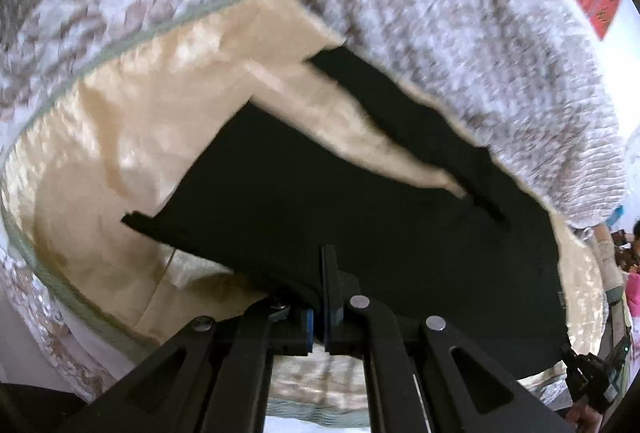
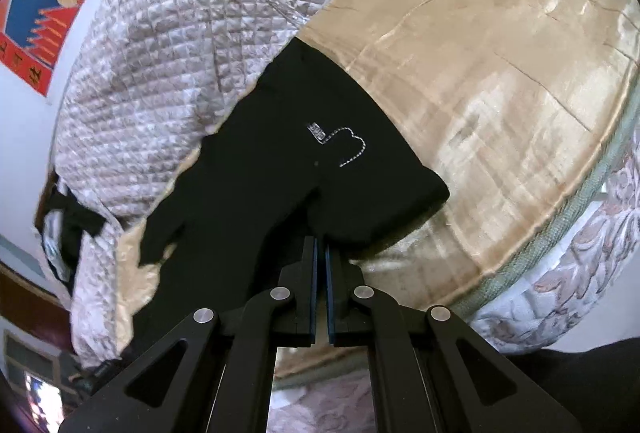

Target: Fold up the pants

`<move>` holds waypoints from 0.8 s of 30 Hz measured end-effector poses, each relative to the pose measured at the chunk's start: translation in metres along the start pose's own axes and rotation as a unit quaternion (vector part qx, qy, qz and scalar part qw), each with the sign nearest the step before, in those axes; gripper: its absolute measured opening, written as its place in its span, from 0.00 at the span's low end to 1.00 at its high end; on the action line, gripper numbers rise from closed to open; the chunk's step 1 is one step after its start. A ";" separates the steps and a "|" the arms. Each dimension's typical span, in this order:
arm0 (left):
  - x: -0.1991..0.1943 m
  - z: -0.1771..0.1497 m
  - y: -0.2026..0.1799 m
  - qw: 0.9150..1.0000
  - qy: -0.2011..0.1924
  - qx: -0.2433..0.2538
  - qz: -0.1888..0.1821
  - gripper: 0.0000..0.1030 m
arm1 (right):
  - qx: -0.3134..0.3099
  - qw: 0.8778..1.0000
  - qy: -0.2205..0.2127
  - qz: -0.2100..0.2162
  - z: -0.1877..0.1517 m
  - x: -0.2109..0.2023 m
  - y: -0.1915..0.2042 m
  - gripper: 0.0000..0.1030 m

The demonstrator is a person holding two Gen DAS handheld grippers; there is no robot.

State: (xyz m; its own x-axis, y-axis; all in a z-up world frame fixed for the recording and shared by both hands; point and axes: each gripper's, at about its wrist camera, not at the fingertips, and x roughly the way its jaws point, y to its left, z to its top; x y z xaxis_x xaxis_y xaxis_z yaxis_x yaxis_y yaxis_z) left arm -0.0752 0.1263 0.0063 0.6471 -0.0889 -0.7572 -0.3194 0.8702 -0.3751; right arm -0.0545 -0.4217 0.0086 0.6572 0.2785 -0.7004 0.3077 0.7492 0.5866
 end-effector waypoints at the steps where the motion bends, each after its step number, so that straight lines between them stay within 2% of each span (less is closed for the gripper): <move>1: 0.002 -0.001 0.003 1.000 0.005 -0.008 0.000 0.04 | 0.001 1.000 0.007 -0.006 -0.002 0.004 -0.002 0.02; 5: -0.013 0.000 -0.002 1.000 -0.023 0.007 -0.005 0.04 | -0.002 1.000 -0.009 -0.009 -0.005 -0.005 0.000 0.02; 8: -0.008 -0.001 0.000 1.000 -0.006 0.005 0.005 0.04 | -0.007 1.000 -0.009 -0.014 -0.003 -0.007 0.001 0.02; 10: -0.004 -0.004 0.000 1.000 0.009 0.002 0.016 0.05 | 0.000 1.000 0.013 -0.027 -0.005 0.002 -0.004 0.02; 13: -0.013 -0.009 -0.001 0.999 0.004 0.005 0.033 0.09 | 0.013 0.999 0.024 -0.035 -0.009 0.003 -0.009 0.03; 16: -0.024 -0.009 0.006 0.999 -0.003 -0.004 0.050 0.10 | 0.004 0.998 0.023 -0.059 -0.008 -0.008 -0.004 0.15; 18: -0.034 -0.006 0.010 0.997 -0.017 -0.010 0.069 0.14 | -0.015 0.997 -0.007 -0.080 -0.008 -0.026 0.004 0.17; 21: -0.043 0.002 0.005 0.994 -0.047 -0.001 0.098 0.14 | -0.070 0.991 -0.057 -0.103 -0.002 -0.042 0.022 0.21; 23: -0.046 0.009 -0.007 0.993 -0.065 0.019 0.098 0.15 | -0.127 0.984 -0.064 -0.104 0.002 -0.035 0.040 0.23; 24: -0.045 0.014 -0.014 0.993 -0.069 0.027 0.090 0.20 | -0.148 0.982 -0.056 -0.100 0.004 -0.027 0.048 0.23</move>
State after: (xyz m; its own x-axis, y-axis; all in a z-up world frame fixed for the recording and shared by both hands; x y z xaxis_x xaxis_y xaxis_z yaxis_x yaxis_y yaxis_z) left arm -0.0906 0.1248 0.0529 0.6719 0.1351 -0.7283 -0.4045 0.8906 -0.2080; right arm -0.0546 -0.3958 0.0572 0.6810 0.0528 -0.7303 0.2351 0.9288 0.2864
